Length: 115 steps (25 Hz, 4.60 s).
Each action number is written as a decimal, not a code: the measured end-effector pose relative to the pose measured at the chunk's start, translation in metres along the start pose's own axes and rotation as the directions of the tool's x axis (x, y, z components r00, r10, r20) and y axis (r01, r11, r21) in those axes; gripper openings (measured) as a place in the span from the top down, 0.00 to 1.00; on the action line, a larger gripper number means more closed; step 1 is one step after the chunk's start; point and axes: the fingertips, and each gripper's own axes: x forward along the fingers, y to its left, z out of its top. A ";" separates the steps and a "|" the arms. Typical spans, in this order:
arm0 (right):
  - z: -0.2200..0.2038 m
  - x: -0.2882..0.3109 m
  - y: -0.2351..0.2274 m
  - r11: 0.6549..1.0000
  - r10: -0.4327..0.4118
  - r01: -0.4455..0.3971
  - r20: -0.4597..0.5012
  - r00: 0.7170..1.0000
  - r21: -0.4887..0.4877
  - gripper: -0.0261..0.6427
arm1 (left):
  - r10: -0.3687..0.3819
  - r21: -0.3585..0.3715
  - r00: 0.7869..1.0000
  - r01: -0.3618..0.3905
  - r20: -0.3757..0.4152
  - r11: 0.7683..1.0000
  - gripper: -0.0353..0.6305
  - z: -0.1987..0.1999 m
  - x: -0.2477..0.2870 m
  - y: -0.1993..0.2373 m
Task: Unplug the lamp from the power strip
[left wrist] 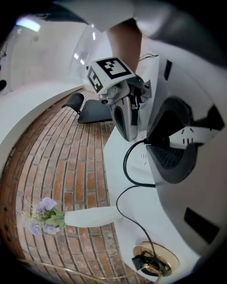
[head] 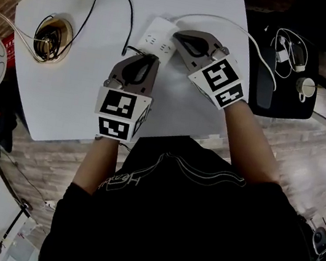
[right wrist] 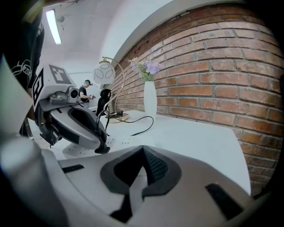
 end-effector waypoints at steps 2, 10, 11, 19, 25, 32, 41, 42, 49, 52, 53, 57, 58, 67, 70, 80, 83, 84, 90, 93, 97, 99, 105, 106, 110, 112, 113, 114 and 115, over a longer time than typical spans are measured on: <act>0.000 0.000 0.000 1.000 -0.002 0.002 -0.001 1.000 -0.002 0.97 | 0.019 0.076 1.000 -0.020 0.006 0.997 0.88 0.000 0.000 -0.002; 0.000 0.000 0.000 1.000 -0.009 0.009 0.002 1.000 -0.013 0.97 | 0.002 0.108 1.000 -0.002 -0.004 0.994 0.88 -0.001 0.001 -0.005; 0.000 0.000 0.001 1.000 -0.008 0.008 0.002 1.000 -0.012 0.97 | -0.015 0.059 1.000 0.015 -0.004 0.998 0.88 -0.001 0.000 -0.003; 0.000 0.000 0.001 1.000 -0.009 0.009 0.006 1.000 -0.017 0.97 | -0.008 0.070 1.000 0.008 0.001 0.997 0.88 0.000 -0.001 -0.002; -0.001 -0.001 0.001 1.000 -0.008 0.008 0.004 1.000 -0.024 0.97 | -0.006 0.160 1.000 0.009 -0.016 0.987 0.88 -0.001 0.000 -0.008; -0.001 -0.001 0.002 1.000 -0.001 0.001 0.007 1.000 -0.028 0.97 | -0.066 -0.004 0.998 0.066 -0.016 0.998 0.88 -0.001 0.000 -0.002; -0.001 -0.002 0.001 0.999 -0.009 0.009 0.009 1.000 -0.044 0.97 | 0.016 0.237 0.999 -0.007 -0.035 0.971 0.88 0.000 0.000 -0.008; -0.001 -0.002 0.002 0.999 -0.010 0.010 0.010 1.000 -0.046 0.97 | 0.009 0.225 0.999 -0.002 -0.034 0.974 0.88 0.000 0.000 -0.007; 0.000 -0.001 0.006 0.998 0.008 -0.007 0.010 1.000 -0.069 0.97 | -0.078 -0.015 0.997 0.077 -0.021 0.997 0.88 -0.002 -0.003 0.002; -0.001 -0.002 0.005 0.998 0.000 0.001 0.010 1.000 -0.068 0.97 | -0.043 0.056 0.999 0.044 -0.020 0.997 0.88 -0.001 -0.003 0.000; -0.001 -0.002 0.006 0.998 -0.002 0.003 0.010 1.000 -0.068 0.97 | -0.016 0.120 1.000 0.018 -0.020 0.993 0.88 -0.001 -0.004 -0.001; -0.001 -0.002 0.006 0.998 -0.008 0.009 0.010 1.000 -0.068 0.97 | 0.037 0.262 0.999 -0.031 -0.015 0.965 0.88 -0.003 -0.004 -0.006; -0.001 -0.002 0.006 0.998 -0.010 0.011 0.009 1.000 -0.068 0.97 | 0.039 0.270 0.999 -0.035 -0.009 0.962 0.88 -0.003 -0.004 -0.007; -0.001 -0.003 0.006 0.998 -0.011 0.012 0.010 1.000 -0.065 0.97 | -0.058 0.002 0.998 0.058 0.001 0.998 0.88 -0.001 -0.005 0.000; -0.001 -0.001 0.007 0.998 -0.010 0.011 0.010 1.000 -0.064 0.97 | 0.012 0.134 1.000 -0.015 0.023 0.991 0.88 -0.001 -0.007 -0.001; -0.002 -0.002 0.010 0.997 0.009 -0.008 0.011 1.000 -0.072 0.97 | -0.049 0.048 0.999 0.048 0.020 0.998 0.88 -0.004 -0.009 -0.003; -0.002 -0.003 0.010 0.997 0.010 -0.009 0.011 1.000 -0.072 0.97 | -0.060 0.021 0.998 0.059 0.020 0.998 0.88 -0.004 -0.009 -0.003; -0.002 -0.003 0.010 0.997 0.009 -0.009 0.011 1.000 -0.072 0.97 | -0.054 0.028 0.998 0.053 0.023 0.998 0.88 -0.003 -0.009 -0.003; -0.002 -0.003 0.010 0.997 0.012 -0.011 0.013 1.000 -0.073 0.97 | 0.029 0.207 0.997 -0.043 0.073 0.977 0.88 -0.002 -0.011 -0.006; -0.002 -0.003 0.009 0.998 0.010 -0.009 0.014 1.000 -0.069 0.97 | 0.045 0.276 0.996 -0.065 0.078 0.959 0.88 0.000 -0.011 -0.007; -0.002 -0.002 0.010 0.997 0.008 -0.007 0.012 1.000 -0.071 0.97 | -0.005 0.191 0.997 -0.010 0.074 0.982 0.88 -0.003 -0.011 -0.007; -0.002 -0.003 0.010 0.997 0.008 -0.007 0.010 1.000 -0.072 0.97 | -0.064 0.036 0.987 0.059 0.145 0.998 0.88 0.008 -0.018 -0.002; -0.002 -0.002 0.008 0.998 0.003 -0.002 0.010 1.000 -0.068 0.97 | -0.108 0.043 0.980 0.102 0.170 0.994 0.88 0.043 -0.035 0.015; -0.002 -0.002 0.008 0.998 0.002 -0.002 0.009 1.000 -0.067 0.97 | -0.112 0.036 0.979 0.107 0.168 0.994 0.88 0.043 -0.037 0.015; -0.002 -0.002 0.007 0.999 0.007 -0.007 0.001 1.000 -0.038 0.97 | -0.116 -0.002 0.979 0.118 0.169 0.993 0.88 0.037 -0.042 0.012; -0.003 -0.003 0.006 1.000 0.011 -0.011 -0.004 1.000 -0.003 0.97 | -0.115 -0.017 0.979 0.119 0.170 0.993 0.88 0.035 -0.045 0.010; -0.003 -0.002 0.005 1.000 0.016 -0.016 -0.006 1.000 0.018 0.97 | -0.115 -0.022 0.979 0.120 0.168 0.992 0.88 0.035 -0.046 0.010; -0.003 -0.002 0.004 0.999 0.021 -0.021 -0.007 1.000 0.039 0.97 | -0.117 -0.030 0.979 0.123 0.167 0.992 0.88 0.034 -0.048 0.010; -0.001 -0.003 0.004 0.998 0.023 -0.023 -0.003 1.000 0.057 0.97 | -0.119 -0.041 0.978 0.127 0.169 0.991 0.88 0.034 -0.051 0.010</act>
